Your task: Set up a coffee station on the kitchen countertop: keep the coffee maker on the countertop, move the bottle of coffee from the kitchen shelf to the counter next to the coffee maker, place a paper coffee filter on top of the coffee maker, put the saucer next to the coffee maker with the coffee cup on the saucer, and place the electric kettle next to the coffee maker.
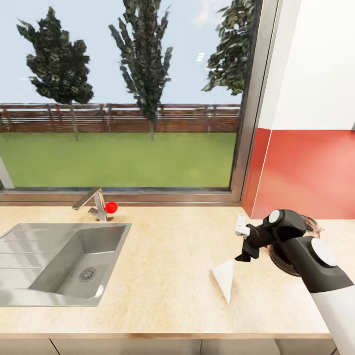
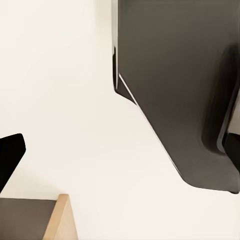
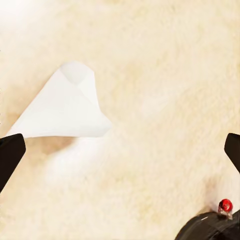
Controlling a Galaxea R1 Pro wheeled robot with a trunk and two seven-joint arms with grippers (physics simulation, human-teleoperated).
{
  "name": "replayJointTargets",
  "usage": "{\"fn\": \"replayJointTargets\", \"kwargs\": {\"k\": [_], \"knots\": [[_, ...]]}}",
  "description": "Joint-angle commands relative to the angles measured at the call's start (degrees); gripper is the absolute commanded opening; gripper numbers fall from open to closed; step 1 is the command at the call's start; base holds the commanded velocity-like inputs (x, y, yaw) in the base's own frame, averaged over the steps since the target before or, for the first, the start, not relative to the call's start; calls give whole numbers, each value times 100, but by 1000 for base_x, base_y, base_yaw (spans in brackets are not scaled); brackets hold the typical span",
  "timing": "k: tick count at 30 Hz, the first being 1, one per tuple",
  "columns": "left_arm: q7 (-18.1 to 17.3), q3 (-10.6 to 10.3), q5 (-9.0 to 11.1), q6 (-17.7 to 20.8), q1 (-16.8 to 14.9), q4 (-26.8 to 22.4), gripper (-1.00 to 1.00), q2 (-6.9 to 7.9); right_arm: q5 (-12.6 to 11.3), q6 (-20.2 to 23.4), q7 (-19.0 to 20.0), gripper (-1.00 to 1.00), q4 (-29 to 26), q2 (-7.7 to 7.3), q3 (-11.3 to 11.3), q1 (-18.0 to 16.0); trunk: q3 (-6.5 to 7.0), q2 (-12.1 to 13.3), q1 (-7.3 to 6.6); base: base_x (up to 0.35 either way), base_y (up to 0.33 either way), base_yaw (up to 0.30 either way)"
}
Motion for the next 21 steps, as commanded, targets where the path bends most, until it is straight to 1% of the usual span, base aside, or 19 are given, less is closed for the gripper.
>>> {"fn": "replayJointTargets", "kwargs": {"k": [1, 5, 7, 16, 19, 21], "knots": [[5, -1, 3, -5, 0, 3, 100, -3, 32, 60, 33, 100, 4, 1, 64, -3, 0, -2, 3, 113, 28, 0], [10, -3, 3, -5, 0, 3, 100, -6, 32, 53, 28, 100, 222, 4, 235, -3, 0, -2, 3, 150, 101, 0], [11, -4, 3, -5, 0, 3, 100, -6, 32, 26, 22, 100, 339, 7, 285, -3, 0, -2, 3, 112, 64, 0], [4, -1, 3, -5, 0, 3, 100, -7, 32, -54, 19, 100, 438, 45, 327, -3, 0, -2, 3, 16, 9, 0], [3, -2, 3, -5, 0, 3, 100, -6, 32, -57, 23, 100, 627, 48, 352, -3, 0, -2, 3, 0, 0, 0], [2, -3, 3, -5, 0, 3, 100, -6, 32, -72, 24, 100, 748, 49, 430, -3, 0, -2, 3, 0, 0, 0]]}}
